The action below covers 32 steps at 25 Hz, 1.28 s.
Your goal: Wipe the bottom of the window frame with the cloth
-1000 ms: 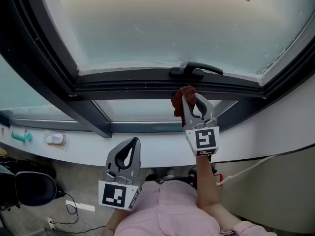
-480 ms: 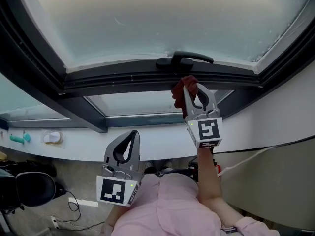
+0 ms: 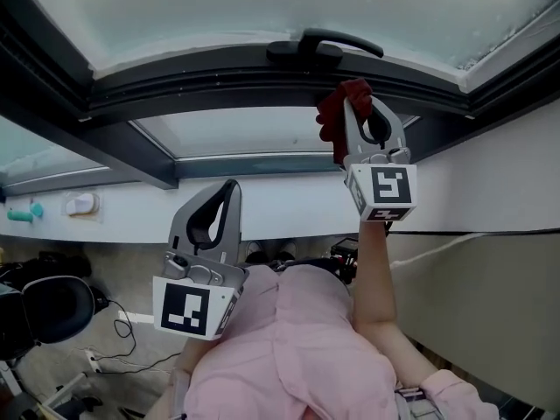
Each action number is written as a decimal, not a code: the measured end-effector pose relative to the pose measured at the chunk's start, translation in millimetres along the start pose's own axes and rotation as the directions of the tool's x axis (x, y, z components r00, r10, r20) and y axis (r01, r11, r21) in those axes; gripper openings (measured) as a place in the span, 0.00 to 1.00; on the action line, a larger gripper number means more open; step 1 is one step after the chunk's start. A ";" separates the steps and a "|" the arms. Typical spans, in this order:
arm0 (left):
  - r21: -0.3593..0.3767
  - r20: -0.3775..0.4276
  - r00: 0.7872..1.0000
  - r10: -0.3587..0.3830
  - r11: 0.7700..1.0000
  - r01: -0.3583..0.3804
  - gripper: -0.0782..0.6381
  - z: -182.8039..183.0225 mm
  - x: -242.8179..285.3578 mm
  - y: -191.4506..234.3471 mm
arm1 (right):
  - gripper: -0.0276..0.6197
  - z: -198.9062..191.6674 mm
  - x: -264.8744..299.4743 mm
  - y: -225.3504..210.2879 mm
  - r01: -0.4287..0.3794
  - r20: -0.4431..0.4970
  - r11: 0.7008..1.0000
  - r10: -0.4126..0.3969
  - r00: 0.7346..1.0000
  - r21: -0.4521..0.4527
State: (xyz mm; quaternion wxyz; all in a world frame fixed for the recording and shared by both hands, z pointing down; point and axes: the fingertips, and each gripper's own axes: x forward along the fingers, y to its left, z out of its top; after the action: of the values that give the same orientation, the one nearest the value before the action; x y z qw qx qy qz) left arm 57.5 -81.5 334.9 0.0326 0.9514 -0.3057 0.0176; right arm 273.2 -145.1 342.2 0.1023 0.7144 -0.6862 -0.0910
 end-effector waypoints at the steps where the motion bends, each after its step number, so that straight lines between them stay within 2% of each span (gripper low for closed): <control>1: 0.000 0.001 1.000 0.001 1.000 -0.001 0.10 -0.4 0.6 -0.4 | 0.14 -1.5 -0.7 -1.4 0.001 0.001 1.000 -0.001 1.000 0.003; 8: -0.011 -0.016 1.000 -0.014 1.000 0.014 0.10 -5.1 7.3 -7.6 | 0.14 -14.6 -7.3 -10.3 -0.005 -0.039 1.000 0.005 0.999 -0.016; 14: -0.016 -0.026 0.999 -0.040 0.999 0.039 0.10 -8.5 20.3 -19.0 | 0.14 -26.7 -16.0 -33.9 0.019 -0.070 1.000 -0.021 0.997 -0.025; 24: -0.013 -0.031 0.997 -0.064 0.998 0.064 0.10 -11.8 46.1 -38.9 | 0.14 -29.4 -23.3 -54.5 0.005 -0.057 0.999 -0.007 0.998 -0.034; 32: -0.010 -0.045 0.993 -0.111 0.994 0.110 0.10 -10.8 67.3 -59.0 | 0.14 -44.8 -39.2 -98.3 0.074 -0.098 0.997 -0.075 0.992 -0.010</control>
State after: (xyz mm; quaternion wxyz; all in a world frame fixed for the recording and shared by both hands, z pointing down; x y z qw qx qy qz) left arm 146.4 -72.0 346.2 0.0442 0.9661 -0.2518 0.0360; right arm 378.3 -101.3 358.3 0.1348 0.7427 -0.6530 -0.0617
